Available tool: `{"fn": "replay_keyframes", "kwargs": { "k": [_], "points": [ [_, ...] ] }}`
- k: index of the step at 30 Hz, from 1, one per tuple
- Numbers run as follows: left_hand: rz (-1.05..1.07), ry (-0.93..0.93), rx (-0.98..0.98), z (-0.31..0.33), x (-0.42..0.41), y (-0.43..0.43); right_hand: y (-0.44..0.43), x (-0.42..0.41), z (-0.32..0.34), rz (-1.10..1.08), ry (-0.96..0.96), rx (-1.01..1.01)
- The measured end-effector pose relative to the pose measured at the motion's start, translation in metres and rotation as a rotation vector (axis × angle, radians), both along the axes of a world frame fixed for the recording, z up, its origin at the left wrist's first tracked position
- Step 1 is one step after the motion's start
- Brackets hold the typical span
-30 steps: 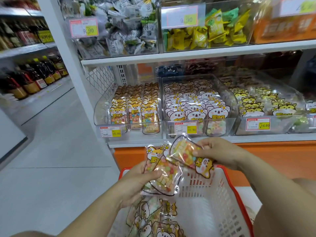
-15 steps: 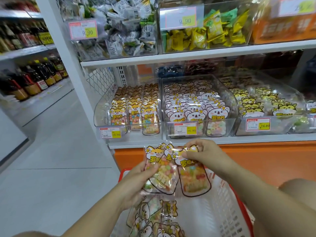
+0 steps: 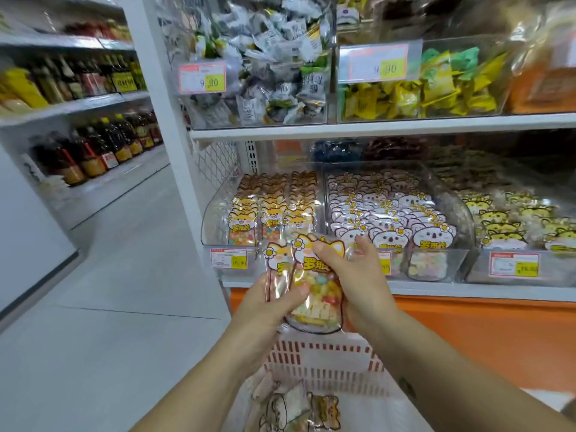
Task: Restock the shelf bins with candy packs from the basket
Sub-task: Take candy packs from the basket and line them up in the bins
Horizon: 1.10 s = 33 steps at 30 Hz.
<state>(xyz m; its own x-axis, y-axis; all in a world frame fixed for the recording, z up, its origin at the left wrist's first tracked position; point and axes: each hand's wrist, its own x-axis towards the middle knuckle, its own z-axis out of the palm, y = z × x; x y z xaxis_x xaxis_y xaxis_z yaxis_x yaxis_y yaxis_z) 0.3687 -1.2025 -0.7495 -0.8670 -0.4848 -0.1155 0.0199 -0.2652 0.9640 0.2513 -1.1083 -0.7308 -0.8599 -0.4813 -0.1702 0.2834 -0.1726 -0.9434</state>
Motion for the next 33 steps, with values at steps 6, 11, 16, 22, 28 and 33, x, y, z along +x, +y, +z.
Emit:
{"fn": "replay_keyframes", "kwargs": {
  "k": [6,11,16,22,28,33],
  "points": [
    [0.005,0.049,-0.350,0.049,-0.020,-0.057,-0.040,-0.014,0.042,0.385,0.056,-0.076],
    [-0.019,-0.099,-0.574,0.079,-0.069,-0.127,-0.100,-0.050,0.050,0.214,0.151,-0.025],
    [-0.004,-0.377,-0.596,0.059,-0.100,-0.176,-0.147,-0.080,0.016,0.173,0.160,0.126],
    [-0.186,-0.664,-0.828,0.020,-0.114,-0.193,-0.163,-0.091,-0.021,0.374,0.569,0.704],
    [-0.196,-0.814,-0.955,0.010,-0.120,-0.203,-0.157,-0.095,-0.022,0.344,0.780,1.039],
    [-0.123,-0.810,-0.963,0.002,-0.122,-0.201,-0.152,-0.096,-0.020,0.361,0.796,1.050]
  ]
}}
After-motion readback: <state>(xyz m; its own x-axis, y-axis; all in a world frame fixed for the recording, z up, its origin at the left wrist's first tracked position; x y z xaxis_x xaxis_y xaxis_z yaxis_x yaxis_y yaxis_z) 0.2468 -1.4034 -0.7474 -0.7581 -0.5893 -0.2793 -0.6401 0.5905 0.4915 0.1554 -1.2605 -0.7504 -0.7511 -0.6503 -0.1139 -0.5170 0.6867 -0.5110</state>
